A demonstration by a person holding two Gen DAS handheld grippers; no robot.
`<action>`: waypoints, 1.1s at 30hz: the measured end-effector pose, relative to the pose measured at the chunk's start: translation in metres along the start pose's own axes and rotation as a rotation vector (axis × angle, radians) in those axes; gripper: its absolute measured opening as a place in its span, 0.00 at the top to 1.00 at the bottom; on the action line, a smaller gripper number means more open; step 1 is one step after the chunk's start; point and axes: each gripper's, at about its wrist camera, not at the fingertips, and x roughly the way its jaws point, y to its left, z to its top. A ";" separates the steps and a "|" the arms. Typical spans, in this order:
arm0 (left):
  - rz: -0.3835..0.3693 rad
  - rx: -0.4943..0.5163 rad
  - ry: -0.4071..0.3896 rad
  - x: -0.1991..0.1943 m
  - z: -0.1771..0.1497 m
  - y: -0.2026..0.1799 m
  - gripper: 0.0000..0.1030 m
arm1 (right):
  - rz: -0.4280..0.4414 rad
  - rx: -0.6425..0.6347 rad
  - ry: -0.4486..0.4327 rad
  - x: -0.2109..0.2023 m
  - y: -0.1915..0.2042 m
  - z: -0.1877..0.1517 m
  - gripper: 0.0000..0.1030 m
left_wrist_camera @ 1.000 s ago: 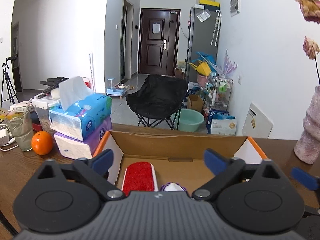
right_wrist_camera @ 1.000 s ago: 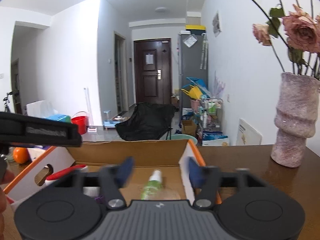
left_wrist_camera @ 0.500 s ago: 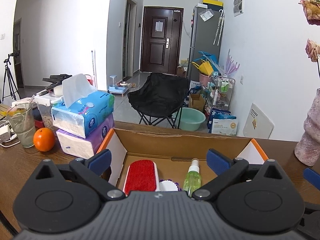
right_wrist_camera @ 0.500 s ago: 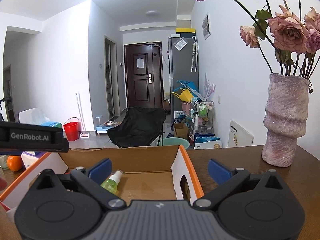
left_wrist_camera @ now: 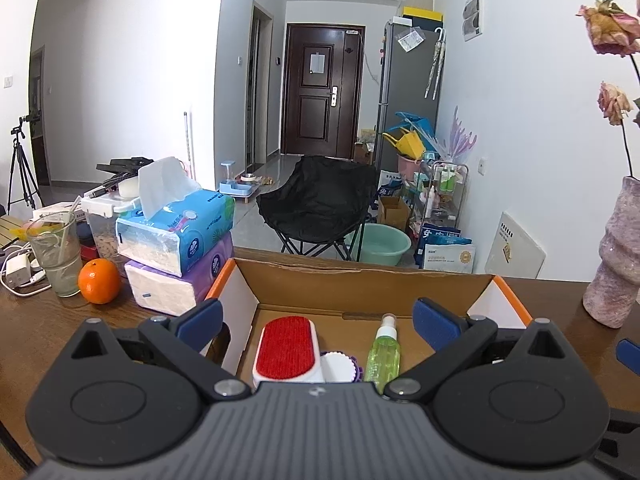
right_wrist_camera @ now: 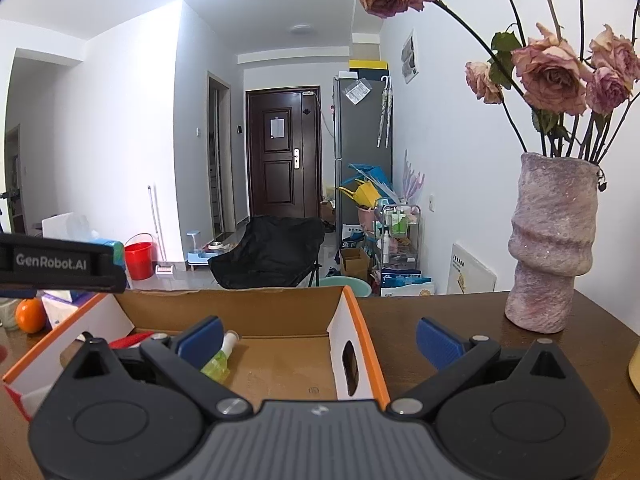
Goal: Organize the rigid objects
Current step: 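Move both tools back from the box toward the remaining table items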
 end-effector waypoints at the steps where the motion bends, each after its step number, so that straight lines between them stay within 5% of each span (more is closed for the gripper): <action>1: -0.001 0.001 -0.002 -0.003 -0.001 0.000 0.00 | -0.001 -0.004 0.001 -0.002 0.000 -0.001 0.00; 33: -0.026 0.033 0.023 -0.104 -0.061 0.003 0.00 | -0.007 -0.034 0.026 -0.117 -0.011 -0.043 0.00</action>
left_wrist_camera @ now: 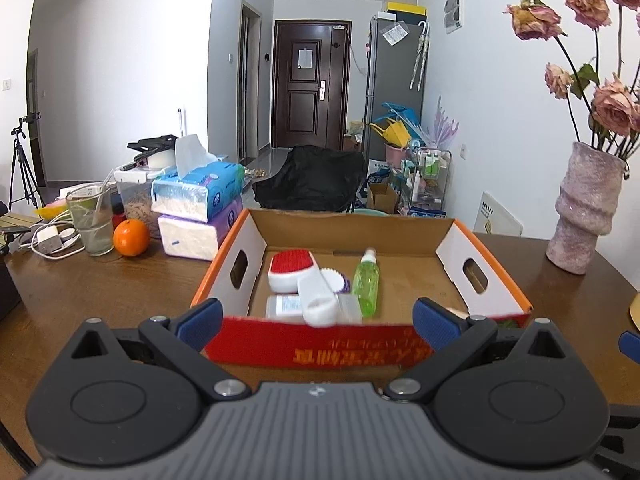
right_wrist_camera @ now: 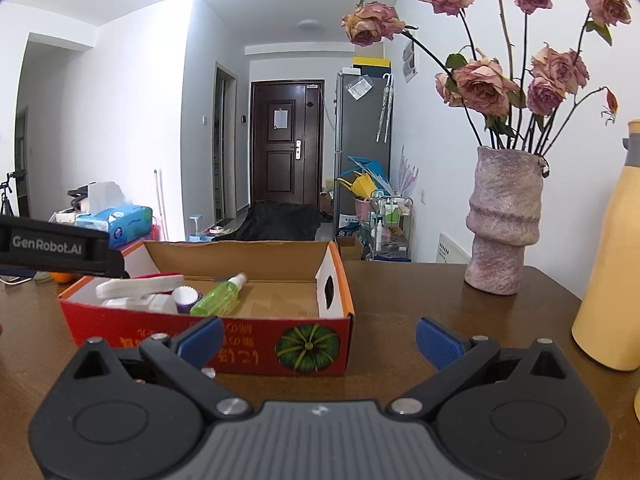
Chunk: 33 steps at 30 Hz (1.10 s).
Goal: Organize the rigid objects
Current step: 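Move both tools back from the box toward the remaining table items, then grasp the white ridged cap with the right gripper while the left gripper grasps the white spray bottle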
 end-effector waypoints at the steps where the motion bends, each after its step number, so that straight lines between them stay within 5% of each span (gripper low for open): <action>1: -0.001 0.003 0.002 -0.003 -0.002 -0.001 0.00 | -0.002 0.001 0.003 -0.003 0.000 -0.002 0.00; 21: 0.005 0.039 0.091 -0.020 -0.055 -0.008 0.00 | -0.010 -0.004 0.137 -0.023 -0.017 -0.045 0.01; 33: 0.049 0.063 0.165 0.000 -0.068 -0.016 0.00 | 0.037 -0.088 0.215 0.007 -0.027 -0.055 0.17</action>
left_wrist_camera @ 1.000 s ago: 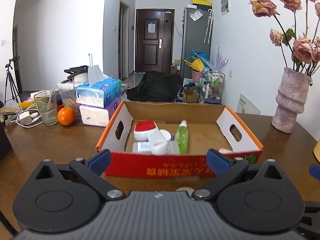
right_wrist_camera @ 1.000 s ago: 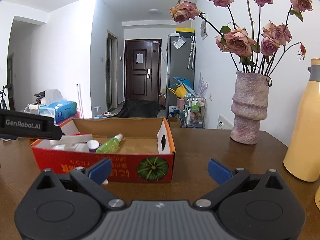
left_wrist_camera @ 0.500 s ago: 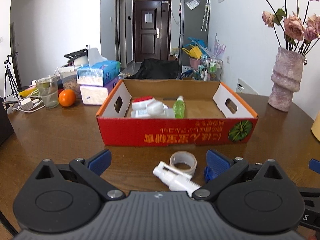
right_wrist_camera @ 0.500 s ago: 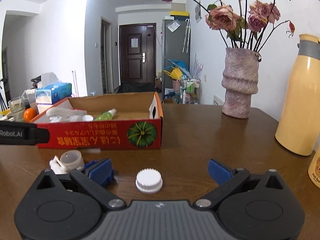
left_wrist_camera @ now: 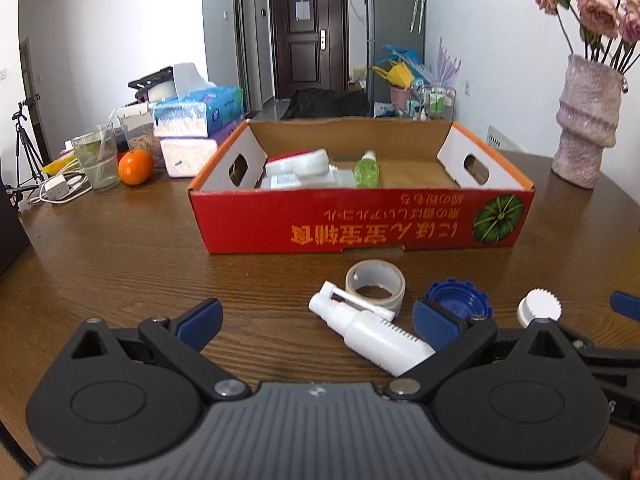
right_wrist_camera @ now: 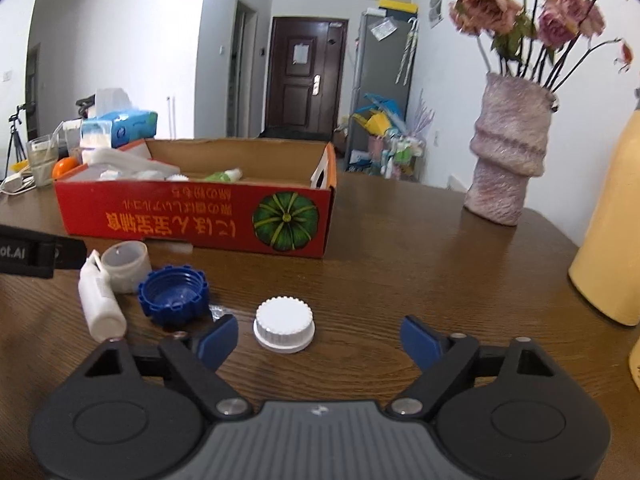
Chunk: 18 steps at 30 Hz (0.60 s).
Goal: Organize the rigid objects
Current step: 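Grasp the white ridged cap with the right gripper while the left gripper grasps the white spray bottle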
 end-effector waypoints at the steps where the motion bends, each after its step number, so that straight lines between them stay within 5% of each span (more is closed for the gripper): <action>1: 0.004 0.001 0.012 0.003 -0.001 -0.002 0.00 | 0.012 0.000 0.007 0.004 -0.001 0.000 0.18; 6: 0.025 -0.015 0.063 0.018 -0.002 -0.007 0.00 | 0.059 -0.032 0.024 0.018 0.001 0.003 0.27; 11: 0.029 -0.017 0.079 0.025 -0.003 -0.013 0.00 | 0.146 0.016 0.082 0.034 -0.005 0.007 0.63; 18: 0.027 -0.003 0.097 0.033 -0.006 -0.017 0.00 | 0.131 0.018 0.066 0.030 -0.005 0.006 0.63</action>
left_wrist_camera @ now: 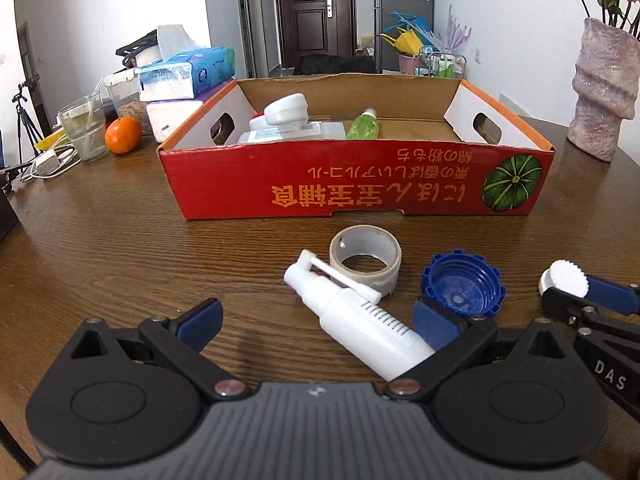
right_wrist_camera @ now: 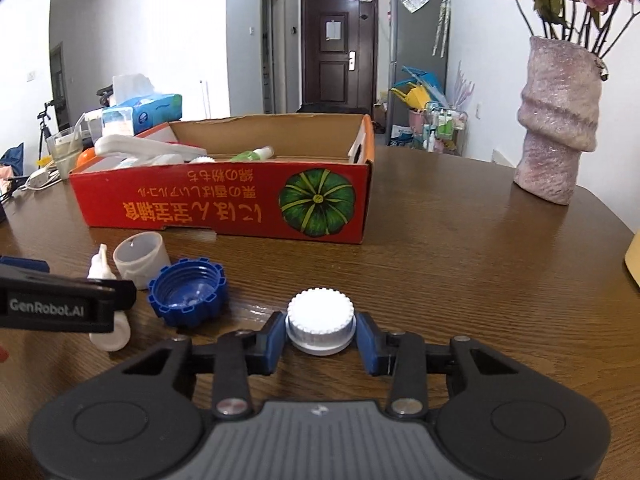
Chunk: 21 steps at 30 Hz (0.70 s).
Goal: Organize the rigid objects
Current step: 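Grasp the white ridged cap with the right gripper while the left gripper grasps the white spray bottle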
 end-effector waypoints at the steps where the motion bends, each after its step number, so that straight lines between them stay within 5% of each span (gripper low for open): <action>1: 0.000 0.000 0.002 0.001 0.000 0.000 0.00 | -0.007 0.003 -0.005 -0.001 0.000 0.000 0.63; 11: 0.052 -0.013 0.019 0.007 -0.001 0.007 0.03 | -0.036 0.021 -0.029 -0.009 -0.002 -0.003 0.63; 17: 0.053 -0.044 0.043 0.009 -0.001 0.014 0.21 | -0.038 0.031 -0.033 -0.010 -0.003 -0.003 0.63; 21: 0.040 -0.045 0.040 0.006 -0.002 0.015 0.40 | -0.046 0.033 -0.031 -0.010 -0.003 -0.004 0.63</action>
